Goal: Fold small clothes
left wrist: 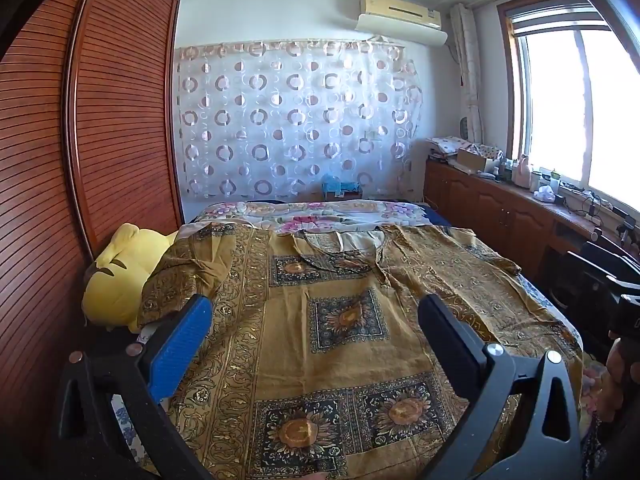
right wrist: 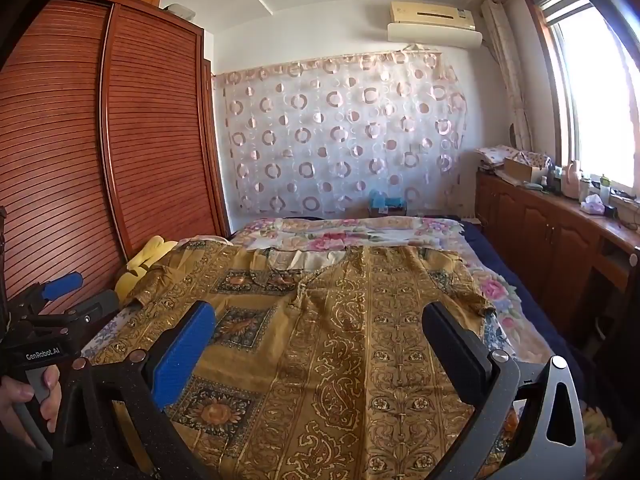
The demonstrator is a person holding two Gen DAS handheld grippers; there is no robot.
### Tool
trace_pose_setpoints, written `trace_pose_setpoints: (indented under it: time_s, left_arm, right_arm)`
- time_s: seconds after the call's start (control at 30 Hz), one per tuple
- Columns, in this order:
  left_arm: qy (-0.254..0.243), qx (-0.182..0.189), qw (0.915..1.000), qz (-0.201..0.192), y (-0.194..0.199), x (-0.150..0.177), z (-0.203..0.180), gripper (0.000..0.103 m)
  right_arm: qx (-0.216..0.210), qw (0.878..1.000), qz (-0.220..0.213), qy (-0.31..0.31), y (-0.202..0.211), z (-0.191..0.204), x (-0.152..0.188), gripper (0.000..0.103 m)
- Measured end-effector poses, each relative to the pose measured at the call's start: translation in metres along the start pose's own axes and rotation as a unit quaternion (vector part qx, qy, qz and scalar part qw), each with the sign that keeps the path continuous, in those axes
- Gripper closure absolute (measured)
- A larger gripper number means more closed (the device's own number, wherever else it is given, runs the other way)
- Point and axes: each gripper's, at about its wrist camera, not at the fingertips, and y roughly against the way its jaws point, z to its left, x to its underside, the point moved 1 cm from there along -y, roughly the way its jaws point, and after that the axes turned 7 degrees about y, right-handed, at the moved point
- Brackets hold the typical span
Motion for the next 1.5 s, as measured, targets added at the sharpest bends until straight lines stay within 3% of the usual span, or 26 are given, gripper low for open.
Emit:
trace_pose_setpoints:
  time_s: [1.5]
  left_arm:
    - [-0.005,0.006,0.9999,-0.011,0.011,-0.006,-0.009,0.000]
  right_arm:
    - [-0.003,1.000,-0.002,0.000,0.001,0.001,0.000,0.000]
